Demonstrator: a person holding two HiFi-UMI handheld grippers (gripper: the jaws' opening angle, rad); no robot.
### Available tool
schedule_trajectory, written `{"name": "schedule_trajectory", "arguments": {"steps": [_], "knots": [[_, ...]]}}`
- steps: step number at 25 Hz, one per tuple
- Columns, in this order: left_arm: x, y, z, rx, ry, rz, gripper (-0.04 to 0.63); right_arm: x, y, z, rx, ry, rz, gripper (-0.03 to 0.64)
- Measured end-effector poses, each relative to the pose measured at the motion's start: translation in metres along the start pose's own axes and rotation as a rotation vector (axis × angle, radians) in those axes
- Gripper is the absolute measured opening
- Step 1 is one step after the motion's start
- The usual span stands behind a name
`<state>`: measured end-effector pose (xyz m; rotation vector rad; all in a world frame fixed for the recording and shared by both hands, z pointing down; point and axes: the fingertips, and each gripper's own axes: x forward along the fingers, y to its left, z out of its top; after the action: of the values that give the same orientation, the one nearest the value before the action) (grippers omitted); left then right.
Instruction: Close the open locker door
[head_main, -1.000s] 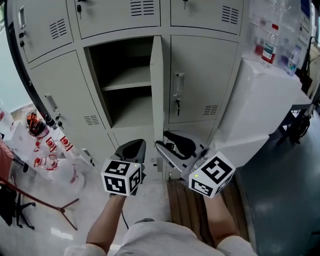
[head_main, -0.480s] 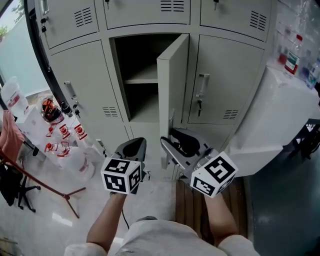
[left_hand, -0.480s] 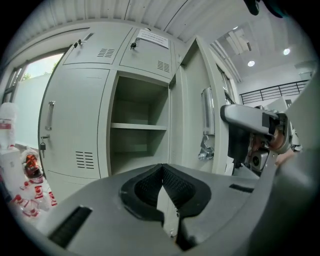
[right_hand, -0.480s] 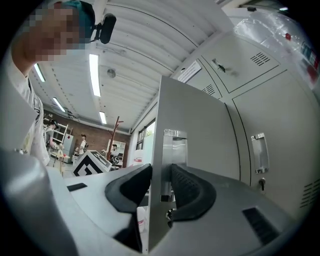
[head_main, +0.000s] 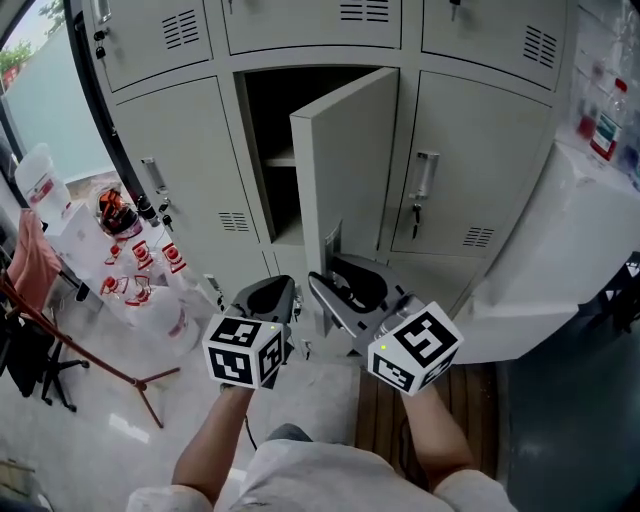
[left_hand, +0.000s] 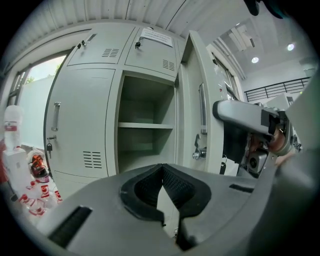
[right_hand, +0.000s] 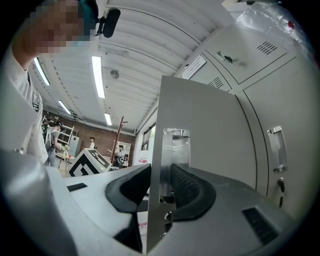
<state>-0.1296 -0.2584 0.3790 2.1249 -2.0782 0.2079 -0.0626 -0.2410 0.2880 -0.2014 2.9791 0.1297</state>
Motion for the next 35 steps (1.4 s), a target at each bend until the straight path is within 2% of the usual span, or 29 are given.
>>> {"name": "schedule_trajectory", "arguments": {"steps": [8,15,35], "knots": [[0.002,0.022,-0.001,0.005,0.016,0.025,0.007,0.029,0.001,-0.007,-0.007,-0.006,-0.012,0.121],[0.004,0.058,0.002,0.015,0.021,0.053,0.007,0.061,-0.003,-0.011,-0.025,-0.002,-0.059,0.121],[0.041,0.110,0.014,0.001,-0.006,-0.065,0.006,0.119,-0.019,-0.021,-0.071,0.041,-0.209,0.124]]}}
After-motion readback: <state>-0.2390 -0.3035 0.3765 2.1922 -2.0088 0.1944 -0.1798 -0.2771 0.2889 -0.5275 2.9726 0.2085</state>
